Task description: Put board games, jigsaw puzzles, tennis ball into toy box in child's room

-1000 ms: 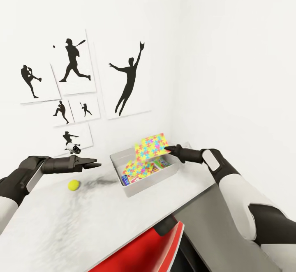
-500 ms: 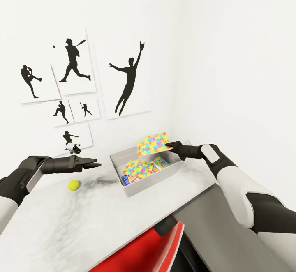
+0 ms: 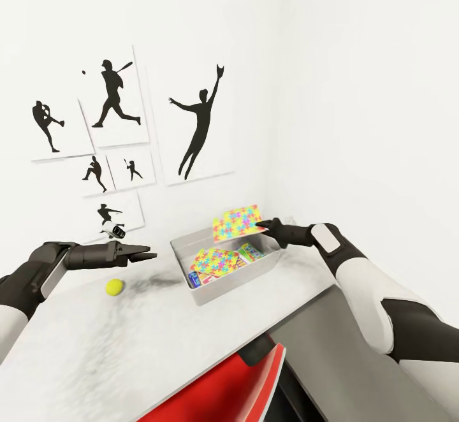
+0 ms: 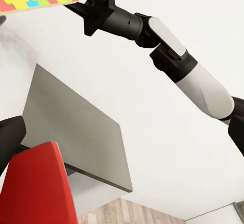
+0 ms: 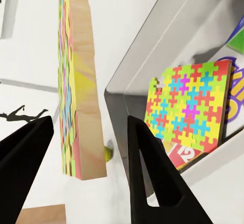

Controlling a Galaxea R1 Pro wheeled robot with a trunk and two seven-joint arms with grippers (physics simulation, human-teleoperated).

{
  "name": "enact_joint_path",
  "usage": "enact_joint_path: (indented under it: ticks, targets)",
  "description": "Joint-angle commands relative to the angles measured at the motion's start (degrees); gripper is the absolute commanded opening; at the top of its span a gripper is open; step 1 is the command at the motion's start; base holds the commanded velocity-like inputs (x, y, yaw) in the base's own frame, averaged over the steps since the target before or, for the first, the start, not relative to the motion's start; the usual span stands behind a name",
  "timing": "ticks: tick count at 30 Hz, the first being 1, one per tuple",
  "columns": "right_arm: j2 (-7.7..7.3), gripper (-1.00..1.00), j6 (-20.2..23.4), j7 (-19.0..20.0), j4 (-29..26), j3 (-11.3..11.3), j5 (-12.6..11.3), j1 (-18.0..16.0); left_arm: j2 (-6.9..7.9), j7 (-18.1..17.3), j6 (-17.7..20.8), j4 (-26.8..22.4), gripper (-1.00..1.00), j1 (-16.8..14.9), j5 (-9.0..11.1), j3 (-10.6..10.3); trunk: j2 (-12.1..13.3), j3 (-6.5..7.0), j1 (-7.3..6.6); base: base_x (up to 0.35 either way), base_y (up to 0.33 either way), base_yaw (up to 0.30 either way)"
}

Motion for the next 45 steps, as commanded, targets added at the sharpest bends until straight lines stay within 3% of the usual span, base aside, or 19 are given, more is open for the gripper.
enact_joint_path:
  ticks: [1,7,13,16,22,32,45]
  targets:
    - [0.17,-1.0,0.1,0.2,0.0,-0.4,0.5,-0.1,0.07,-0.2,0.6,0.0,1.0,-0.1,0.2,-0.2,-0.1,-0.14,0.04,0.0,0.0,0.0]
    - [1.38,-1.0,-2.1,-2.2,0.0,-0.2,0.4,-0.3,0.07,-0.2,0.6,0.0,1.0,-0.1,0.2,-0.2,-0.1,-0.14,0.04,0.0,0.0,0.0]
    - [3.65,-1.0,-0.4,-3.0,-0.4,0.2,0.5,-0.4,0.07,-0.2,0.6,0.0,1.0,-0.1,0.2,-0.2,-0.1,-0.14,0.04,0.0,0.0,0.0]
    - [4.1,-1.0,1.2,-3.0,-1.3,0.4,0.6,-0.4,0.07,-0.2,0.6,0.0,1.0,-0.1,0.2,-0.2,-0.1,-0.14,0.04,0.0,0.0,0.0]
    - [4.28,-1.0,3.0,-3.1,-1.7,0.5,0.6,-0.4,0.07,-0.2,0.6,0.0,1.0,-0.1,0.2,-0.2,-0.1,-0.14,0.04,0.0,0.0,0.0]
    - [3.65,-1.0,3.0,-3.2,-1.7,0.6,0.7,-0.4,0.07,-0.2,0.6,0.0,1.0,-0.1,0.2,-0.2,-0.1,-0.14,0.04,0.0,0.0,0.0]
    - [3.91,-1.0,3.0,-3.2,-1.7,0.6,0.6,-0.4,0.07,-0.2,0.6,0.0,1.0,-0.1,0.2,-0.2,-0.1,-0.14,0.04,0.01,0.0,0.0]
